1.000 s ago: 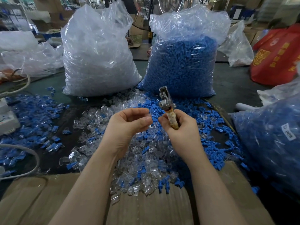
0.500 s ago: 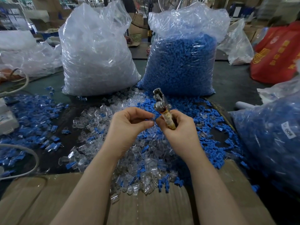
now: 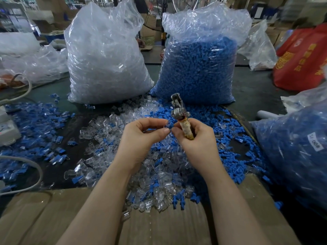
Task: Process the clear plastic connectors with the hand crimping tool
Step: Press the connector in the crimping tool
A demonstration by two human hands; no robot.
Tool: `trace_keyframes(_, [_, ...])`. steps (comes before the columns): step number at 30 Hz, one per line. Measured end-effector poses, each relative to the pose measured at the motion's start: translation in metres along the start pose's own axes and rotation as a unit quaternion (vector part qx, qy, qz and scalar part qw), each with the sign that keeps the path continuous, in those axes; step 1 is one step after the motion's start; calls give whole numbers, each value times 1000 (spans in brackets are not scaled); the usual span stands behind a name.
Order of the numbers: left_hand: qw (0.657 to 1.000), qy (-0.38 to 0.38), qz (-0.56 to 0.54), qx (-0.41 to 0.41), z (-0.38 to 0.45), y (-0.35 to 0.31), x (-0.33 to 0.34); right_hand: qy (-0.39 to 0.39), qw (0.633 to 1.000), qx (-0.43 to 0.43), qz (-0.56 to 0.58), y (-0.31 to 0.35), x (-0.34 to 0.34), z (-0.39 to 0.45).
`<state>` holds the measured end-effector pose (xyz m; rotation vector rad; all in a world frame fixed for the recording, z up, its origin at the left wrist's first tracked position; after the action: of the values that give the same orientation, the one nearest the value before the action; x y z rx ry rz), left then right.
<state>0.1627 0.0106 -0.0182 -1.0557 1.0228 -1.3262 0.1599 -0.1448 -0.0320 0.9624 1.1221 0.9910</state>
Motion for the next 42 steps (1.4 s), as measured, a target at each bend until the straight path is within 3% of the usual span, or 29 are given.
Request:
trace_keyframes(17, [1000, -3, -7, 12, 0, 0, 0, 6, 1000, -7, -9, 1, 3, -1])
trace_keyframes(27, [992, -48, -115, -11, 4, 3, -1, -33, 997, 7, -66, -8, -10, 3])
trace_keyframes(34, [992, -58, -106, 48, 6, 2, -5, 49, 978, 23, -203, -10, -9, 3])
trace_keyframes(42, [992, -44, -78, 89, 7, 1, -8, 70, 977, 19, -201, -9, -4, 2])
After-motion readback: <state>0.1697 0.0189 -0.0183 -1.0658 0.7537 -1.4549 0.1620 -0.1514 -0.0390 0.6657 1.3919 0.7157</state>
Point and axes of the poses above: each hand's wrist, its own z-axis towards the middle knuckle, its own x-axis out of the palm, y = z × x, the point moved 1 cm from there along z, towards the middle knuckle, and after that the axes turned 8 degrees about x, right-handed, at the moved point
